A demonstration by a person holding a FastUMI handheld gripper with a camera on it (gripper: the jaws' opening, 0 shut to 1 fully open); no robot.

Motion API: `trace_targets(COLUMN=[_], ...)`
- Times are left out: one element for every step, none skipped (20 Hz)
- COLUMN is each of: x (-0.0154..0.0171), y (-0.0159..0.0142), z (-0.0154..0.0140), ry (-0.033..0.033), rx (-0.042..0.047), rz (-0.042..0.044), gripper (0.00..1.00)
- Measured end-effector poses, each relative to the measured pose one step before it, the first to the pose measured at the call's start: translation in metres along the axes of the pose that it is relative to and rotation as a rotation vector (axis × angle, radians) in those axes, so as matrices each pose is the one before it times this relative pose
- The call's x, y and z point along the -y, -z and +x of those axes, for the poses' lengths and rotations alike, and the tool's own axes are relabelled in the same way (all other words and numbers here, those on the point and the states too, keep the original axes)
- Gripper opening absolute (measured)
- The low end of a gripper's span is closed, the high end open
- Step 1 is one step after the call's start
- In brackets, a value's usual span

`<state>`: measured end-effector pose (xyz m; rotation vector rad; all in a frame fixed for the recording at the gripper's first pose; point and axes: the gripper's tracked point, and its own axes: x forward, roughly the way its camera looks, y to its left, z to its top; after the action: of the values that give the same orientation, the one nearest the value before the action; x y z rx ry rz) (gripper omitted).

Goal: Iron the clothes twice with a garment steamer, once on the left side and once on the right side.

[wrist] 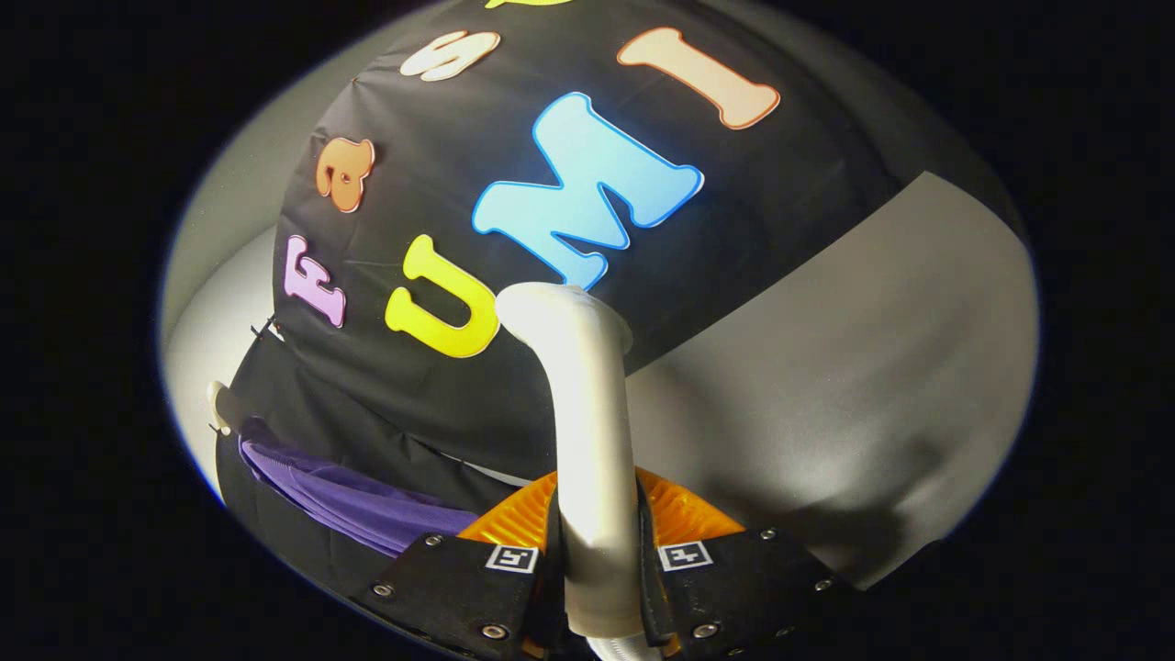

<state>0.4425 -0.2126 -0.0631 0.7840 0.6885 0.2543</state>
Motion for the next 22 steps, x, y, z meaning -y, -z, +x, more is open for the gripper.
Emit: trace_targets(x=[-0.00981,-0.01019,-0.00998,-0.00927,-0.00899,-0.00958,-0.00945,-0.00771,-0.00922,-0.00860,-0.00916,-0.00825,-0.00823,-0.00891,-0.00902,-0.00817,-0.00678,-0.00583,-0.00605,-0.00767,-0.00873,-0.00881], y=[0.00407,0.00550,0.00591,0.00842,0.00692,0.00638,0.00298,0.00611,0.00406,0.00370,0.00413,0.00327,0.00280,0.00417,0.00504,0.00460,0.00384,0.00277,0.00308,0.00194,0.00255,0.00269], z=[-0.00967,-0.01166,-0.01061,-0.00839,-0.00879,-0.00839,-0.00584,-0.00766,-0.00844,-0.00725,-0.00830,-0.00712,-0.00757,-0.00829,-0.00682,-0.00645,-0.00647,-0.00581,-0.00532,-0.00562,-0.00567,-0.00514], ry=[-0.00083,-0.00083,0.00286,0.00671,0.00802,0.01069,0.01093,0.00780,0.00356,0.00008,0.00014,0.00131,-0.00024,-0.00396,-0.00797,-0.00626,0.00005,0.00553,0.00494,-0.00046,-0.00464,-0.00712], rx=[0.02116,0.02006,0.01579,0.01470,0.01591,0.02077,0.02073,0.01660,0.01753,0.01817,0.01491,0.01491,0.01451,0.01351,0.01086,0.01043,0.01680,0.02010,0.01973,0.01751,0.01381,0.00951], rz=[-0.01361,-0.00945,-0.00505,-0.00524,-0.01446,-0.00922,-0.00393,-0.00598,0.00022,-0.00165,-0.00726,-0.00679,-0.00981,-0.00476,-0.00302,-0.00583,-0.00992,-0.01732,-0.01902,-0.01738,-0.01456,-0.01174], gripper=[0.33,0.33,0.33,0.33,0.33,0.33,0.33,0.33,0.33,0.33,0.33,0.33,0.33,0.33,0.33,0.33,0.33,0.33,0.33,0.33,0.33,0.33])
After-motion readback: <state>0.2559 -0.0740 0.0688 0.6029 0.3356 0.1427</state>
